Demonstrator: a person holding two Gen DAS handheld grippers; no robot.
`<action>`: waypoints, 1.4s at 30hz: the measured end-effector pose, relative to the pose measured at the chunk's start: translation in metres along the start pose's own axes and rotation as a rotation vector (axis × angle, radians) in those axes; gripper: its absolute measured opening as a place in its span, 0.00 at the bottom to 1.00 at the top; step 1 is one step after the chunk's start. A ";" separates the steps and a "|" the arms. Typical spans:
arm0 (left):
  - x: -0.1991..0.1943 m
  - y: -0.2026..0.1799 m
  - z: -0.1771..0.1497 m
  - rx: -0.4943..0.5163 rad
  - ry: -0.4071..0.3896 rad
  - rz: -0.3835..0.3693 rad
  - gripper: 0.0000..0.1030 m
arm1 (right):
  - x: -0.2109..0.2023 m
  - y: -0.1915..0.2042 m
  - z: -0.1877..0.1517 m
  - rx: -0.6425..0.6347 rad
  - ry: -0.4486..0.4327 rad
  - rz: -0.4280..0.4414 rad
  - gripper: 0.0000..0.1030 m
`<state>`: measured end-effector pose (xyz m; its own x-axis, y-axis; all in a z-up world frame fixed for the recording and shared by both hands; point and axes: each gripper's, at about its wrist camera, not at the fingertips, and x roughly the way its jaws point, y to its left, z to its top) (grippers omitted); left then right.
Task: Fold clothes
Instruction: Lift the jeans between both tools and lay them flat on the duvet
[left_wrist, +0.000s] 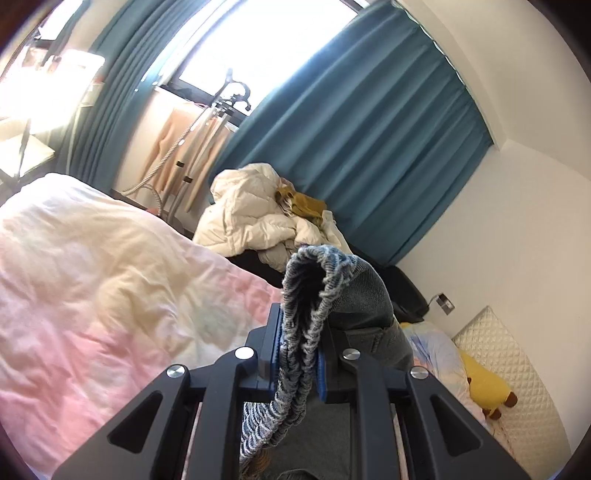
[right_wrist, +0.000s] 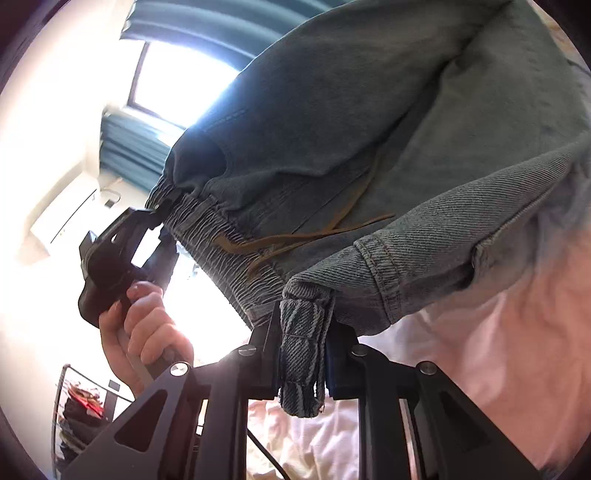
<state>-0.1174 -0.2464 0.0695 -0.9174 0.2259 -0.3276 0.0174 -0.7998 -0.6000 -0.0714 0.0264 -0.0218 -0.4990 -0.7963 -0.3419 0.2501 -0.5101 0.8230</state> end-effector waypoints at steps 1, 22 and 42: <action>-0.008 0.010 0.006 -0.016 -0.020 0.024 0.15 | 0.019 0.011 0.000 -0.035 0.020 0.015 0.16; 0.046 0.174 0.008 -0.175 0.150 0.371 0.17 | 0.164 0.003 -0.007 -0.173 0.304 0.095 0.23; -0.051 0.071 -0.041 0.040 -0.002 0.416 0.42 | -0.034 -0.012 0.003 -0.418 0.276 -0.216 0.55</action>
<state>-0.0529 -0.2919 0.0134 -0.8363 -0.1216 -0.5347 0.3709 -0.8436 -0.3883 -0.0599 0.0601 -0.0184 -0.3535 -0.6862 -0.6357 0.5027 -0.7125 0.4896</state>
